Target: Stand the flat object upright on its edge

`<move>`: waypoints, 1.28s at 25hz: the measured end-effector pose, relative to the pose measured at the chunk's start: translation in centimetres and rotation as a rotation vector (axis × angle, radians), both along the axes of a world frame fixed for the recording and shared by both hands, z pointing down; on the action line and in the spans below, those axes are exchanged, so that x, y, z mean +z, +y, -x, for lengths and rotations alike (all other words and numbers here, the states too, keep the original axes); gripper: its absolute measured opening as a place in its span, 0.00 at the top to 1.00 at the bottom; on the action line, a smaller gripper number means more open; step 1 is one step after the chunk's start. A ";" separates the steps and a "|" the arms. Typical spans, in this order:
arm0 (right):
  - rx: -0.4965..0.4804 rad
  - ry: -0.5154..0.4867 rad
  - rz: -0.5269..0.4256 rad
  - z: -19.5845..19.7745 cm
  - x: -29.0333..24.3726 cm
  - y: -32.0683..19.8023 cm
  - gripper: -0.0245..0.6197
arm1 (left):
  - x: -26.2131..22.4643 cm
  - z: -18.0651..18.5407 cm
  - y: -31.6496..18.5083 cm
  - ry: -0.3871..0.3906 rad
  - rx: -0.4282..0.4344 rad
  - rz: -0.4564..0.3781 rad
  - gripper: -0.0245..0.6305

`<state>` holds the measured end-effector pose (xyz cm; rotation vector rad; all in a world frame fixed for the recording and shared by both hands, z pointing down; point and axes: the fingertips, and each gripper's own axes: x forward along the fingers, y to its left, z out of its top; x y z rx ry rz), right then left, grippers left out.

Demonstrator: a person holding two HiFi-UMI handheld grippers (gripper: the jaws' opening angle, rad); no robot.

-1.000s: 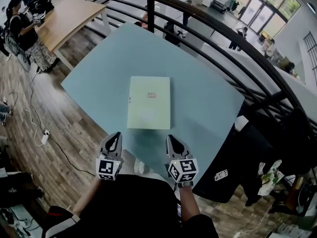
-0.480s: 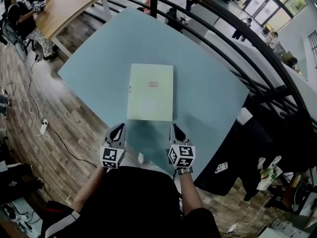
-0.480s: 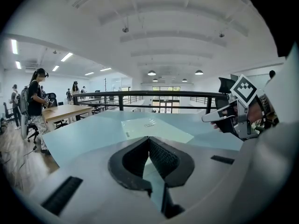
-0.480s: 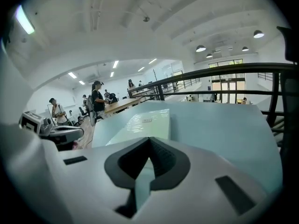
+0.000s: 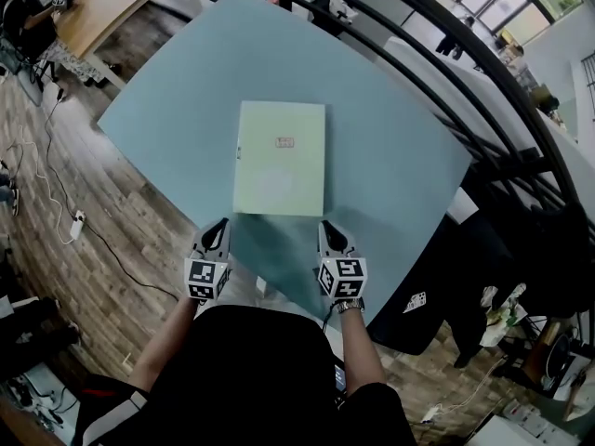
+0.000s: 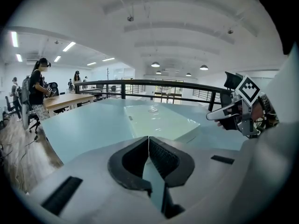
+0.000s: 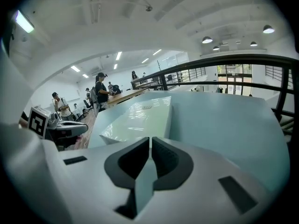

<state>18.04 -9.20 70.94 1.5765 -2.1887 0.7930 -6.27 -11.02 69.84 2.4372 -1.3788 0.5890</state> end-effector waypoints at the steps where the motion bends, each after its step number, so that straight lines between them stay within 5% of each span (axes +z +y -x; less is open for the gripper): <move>1: -0.012 0.003 0.014 0.1 0.5 0.0 0.96 | 0.5 -0.1 0.0 -0.003 0.008 0.013 0.96; 7: -0.071 0.013 0.065 0.9 2.7 -0.1 0.94 | 2.1 0.3 -0.6 0.006 0.019 0.045 0.95; 17: -0.168 -0.010 0.098 1.4 4.7 -0.7 0.65 | 4.3 -0.9 -1.2 0.001 0.079 0.090 0.74; 32: -0.271 0.065 0.071 2.5 5.5 -2.2 0.57 | 6.0 -2.0 -1.5 0.046 0.152 0.151 0.59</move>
